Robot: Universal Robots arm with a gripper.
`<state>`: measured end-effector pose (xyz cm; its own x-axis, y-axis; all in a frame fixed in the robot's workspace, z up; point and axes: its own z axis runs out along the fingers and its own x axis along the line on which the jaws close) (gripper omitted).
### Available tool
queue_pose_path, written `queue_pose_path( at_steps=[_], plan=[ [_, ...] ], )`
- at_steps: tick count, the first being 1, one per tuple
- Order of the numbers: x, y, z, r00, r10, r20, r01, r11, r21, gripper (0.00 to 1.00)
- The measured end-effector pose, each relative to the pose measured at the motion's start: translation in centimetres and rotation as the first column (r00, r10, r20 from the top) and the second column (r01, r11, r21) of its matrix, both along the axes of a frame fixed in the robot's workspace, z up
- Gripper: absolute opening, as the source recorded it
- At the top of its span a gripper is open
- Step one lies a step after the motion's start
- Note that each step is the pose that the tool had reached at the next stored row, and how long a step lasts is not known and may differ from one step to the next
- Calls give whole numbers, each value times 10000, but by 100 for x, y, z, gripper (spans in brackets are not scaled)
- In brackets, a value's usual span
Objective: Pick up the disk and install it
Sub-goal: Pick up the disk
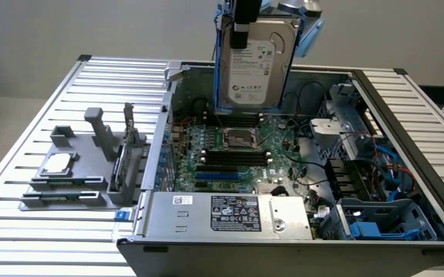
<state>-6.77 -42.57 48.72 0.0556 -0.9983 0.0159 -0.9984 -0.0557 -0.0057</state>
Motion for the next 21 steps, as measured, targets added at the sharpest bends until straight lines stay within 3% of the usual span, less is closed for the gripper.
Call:
queue_pose_path(
  at_steps=[12, 21],
  plan=[
    [542, -148, -27, 10000, 0, 1, 0, 10000, 2, 32],
    [847, -363, -27, 10000, 0, -29, 0, 10000, 2, 32]
  ],
)
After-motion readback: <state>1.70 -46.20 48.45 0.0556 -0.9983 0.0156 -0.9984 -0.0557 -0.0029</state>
